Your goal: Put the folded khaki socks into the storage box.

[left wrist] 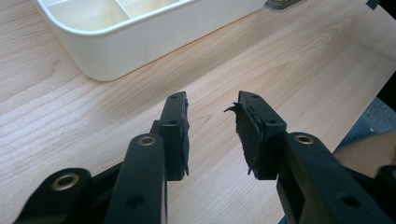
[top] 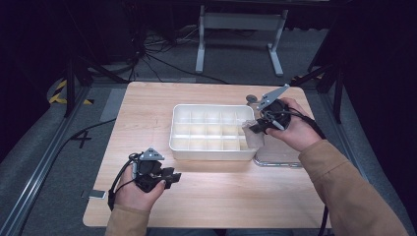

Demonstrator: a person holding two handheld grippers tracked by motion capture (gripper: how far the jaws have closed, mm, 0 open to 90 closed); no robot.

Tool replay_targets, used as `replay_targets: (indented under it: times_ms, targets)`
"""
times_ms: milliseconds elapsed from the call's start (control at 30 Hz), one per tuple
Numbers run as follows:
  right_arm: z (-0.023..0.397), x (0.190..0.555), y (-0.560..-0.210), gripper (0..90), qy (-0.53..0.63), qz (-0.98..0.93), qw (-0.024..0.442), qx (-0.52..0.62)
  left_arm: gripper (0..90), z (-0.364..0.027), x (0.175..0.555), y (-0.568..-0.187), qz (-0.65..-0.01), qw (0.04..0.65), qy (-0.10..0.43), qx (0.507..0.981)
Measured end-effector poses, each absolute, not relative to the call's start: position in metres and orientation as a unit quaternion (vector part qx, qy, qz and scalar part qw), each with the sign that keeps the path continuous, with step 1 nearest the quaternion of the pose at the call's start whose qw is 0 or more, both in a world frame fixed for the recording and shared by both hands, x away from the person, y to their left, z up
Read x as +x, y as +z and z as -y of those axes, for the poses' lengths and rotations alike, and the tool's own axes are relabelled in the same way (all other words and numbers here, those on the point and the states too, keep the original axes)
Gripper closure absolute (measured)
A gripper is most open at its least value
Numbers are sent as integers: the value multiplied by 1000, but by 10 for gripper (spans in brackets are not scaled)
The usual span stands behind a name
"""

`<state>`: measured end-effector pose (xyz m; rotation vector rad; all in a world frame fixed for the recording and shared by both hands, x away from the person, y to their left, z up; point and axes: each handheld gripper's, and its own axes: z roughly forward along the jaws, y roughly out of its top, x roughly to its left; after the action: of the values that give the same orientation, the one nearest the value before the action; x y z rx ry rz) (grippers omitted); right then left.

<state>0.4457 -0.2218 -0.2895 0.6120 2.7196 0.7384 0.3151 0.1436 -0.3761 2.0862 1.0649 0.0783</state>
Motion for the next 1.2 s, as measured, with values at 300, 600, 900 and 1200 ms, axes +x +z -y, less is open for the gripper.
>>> replay_targets:
  times_ms: [300, 600, 900, 1200]
  targets:
    - [212, 459, -299, 759, 221, -944, 128, 207, 644, -136, 319, -375, -406, 391, 33, 825]
    - [205, 470, -315, 758, 189, -951, 131, 207, 642, -134, 320, -376, -404, 389, 28, 828]
    - [203, 471, -336, 756, 173, -956, 130, 195, 638, -134, 321, -377, -404, 388, 28, 828]
    - [202, 473, -354, 756, 166, -959, 123, 197, 633, -133, 321, -378, -408, 385, 26, 827]
